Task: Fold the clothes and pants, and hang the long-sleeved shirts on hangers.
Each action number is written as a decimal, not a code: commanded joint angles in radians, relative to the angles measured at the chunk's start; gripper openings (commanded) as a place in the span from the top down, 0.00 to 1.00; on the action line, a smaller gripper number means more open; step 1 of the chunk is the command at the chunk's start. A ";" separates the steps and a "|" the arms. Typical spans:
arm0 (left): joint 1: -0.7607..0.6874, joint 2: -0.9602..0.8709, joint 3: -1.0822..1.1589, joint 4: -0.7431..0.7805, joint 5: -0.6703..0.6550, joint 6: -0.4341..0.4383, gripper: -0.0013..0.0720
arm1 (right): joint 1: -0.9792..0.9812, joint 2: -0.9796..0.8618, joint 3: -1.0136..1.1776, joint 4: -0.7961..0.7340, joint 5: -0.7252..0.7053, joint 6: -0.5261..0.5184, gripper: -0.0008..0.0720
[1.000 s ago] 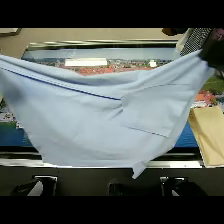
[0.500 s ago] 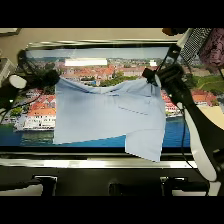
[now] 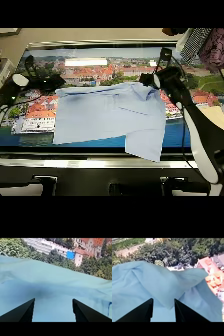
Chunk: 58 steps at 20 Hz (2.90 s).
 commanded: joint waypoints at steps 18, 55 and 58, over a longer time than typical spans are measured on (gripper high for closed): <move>0.204 0.404 -0.201 0.122 -0.414 0.037 0.25 | -0.837 0.246 -0.774 0.985 0.206 -1.001 0.45; 0.372 0.399 -0.881 -0.079 -0.229 0.145 0.25 | -0.837 0.126 -0.840 1.191 0.198 -1.133 0.95; 0.349 0.356 -0.881 -0.086 -0.212 0.138 0.26 | -0.837 0.133 -0.840 1.191 0.213 -1.130 0.95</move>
